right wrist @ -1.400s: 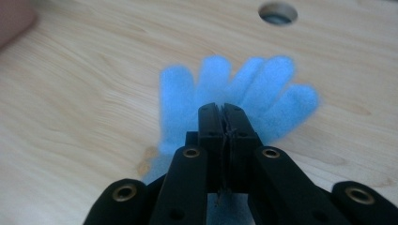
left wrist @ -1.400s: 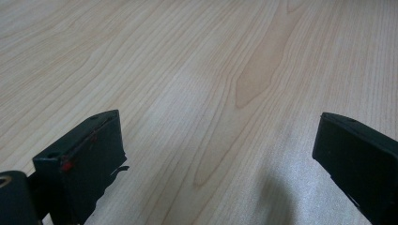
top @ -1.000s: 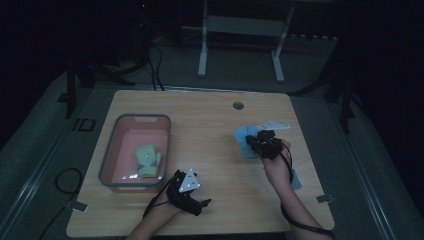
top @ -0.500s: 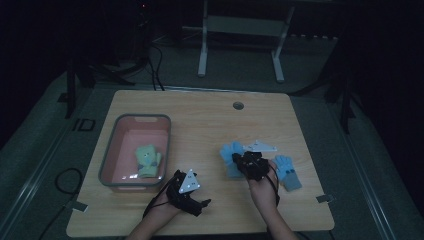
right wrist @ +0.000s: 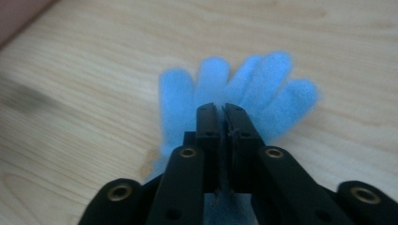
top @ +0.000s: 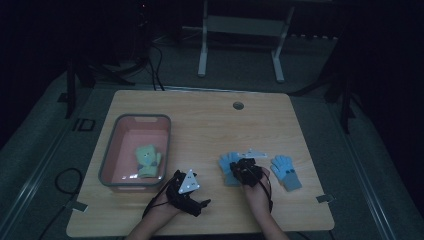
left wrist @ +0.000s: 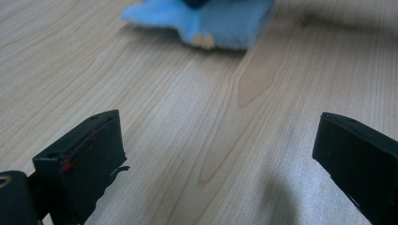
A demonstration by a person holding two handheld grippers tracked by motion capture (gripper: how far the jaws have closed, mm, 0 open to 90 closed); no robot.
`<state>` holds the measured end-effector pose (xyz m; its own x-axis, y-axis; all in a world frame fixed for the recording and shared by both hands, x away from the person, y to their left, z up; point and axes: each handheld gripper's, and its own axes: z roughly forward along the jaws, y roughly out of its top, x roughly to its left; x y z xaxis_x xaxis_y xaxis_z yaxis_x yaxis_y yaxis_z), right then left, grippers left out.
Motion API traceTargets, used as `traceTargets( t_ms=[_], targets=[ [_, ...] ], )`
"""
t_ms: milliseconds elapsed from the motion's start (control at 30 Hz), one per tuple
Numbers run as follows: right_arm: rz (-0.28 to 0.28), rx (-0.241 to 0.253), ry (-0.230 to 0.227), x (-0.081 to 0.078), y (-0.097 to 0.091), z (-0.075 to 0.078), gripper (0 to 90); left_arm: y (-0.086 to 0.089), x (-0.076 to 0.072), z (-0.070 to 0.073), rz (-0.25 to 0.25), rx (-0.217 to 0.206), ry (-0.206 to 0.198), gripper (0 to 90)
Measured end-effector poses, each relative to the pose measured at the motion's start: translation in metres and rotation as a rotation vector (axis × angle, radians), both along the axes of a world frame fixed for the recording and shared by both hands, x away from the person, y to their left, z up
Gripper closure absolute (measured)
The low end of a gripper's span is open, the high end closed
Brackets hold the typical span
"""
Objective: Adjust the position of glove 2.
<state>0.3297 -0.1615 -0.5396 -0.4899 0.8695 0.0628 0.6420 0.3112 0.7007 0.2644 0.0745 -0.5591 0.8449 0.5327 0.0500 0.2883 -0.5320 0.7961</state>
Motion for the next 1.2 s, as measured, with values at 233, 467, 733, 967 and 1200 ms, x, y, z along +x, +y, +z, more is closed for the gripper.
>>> traceTargets(
  t_ms=[233,467,733,967,1200],
  targets=[
    [0.008,-0.025,-0.002,0.0,0.001,-0.01,65.0,0.001,0.001,-0.001,0.001,-0.002,0.002,2.8],
    [0.037,0.001,-0.015,-0.001,-0.005,0.006,52.3,0.002,0.0,-0.001,0.001,0.001,0.002,2.8],
    [0.078,-0.004,-0.02,0.004,-0.025,0.018,47.7,0.002,0.0,-0.001,-0.001,0.0,0.004,2.9],
    [0.107,-0.007,-0.059,0.004,-0.046,0.034,50.4,0.002,0.001,-0.002,-0.001,0.002,0.007,2.9],
    [0.108,0.009,-0.082,0.007,-0.066,0.044,52.9,0.001,0.001,-0.002,-0.004,0.009,0.008,2.8]
  ],
)
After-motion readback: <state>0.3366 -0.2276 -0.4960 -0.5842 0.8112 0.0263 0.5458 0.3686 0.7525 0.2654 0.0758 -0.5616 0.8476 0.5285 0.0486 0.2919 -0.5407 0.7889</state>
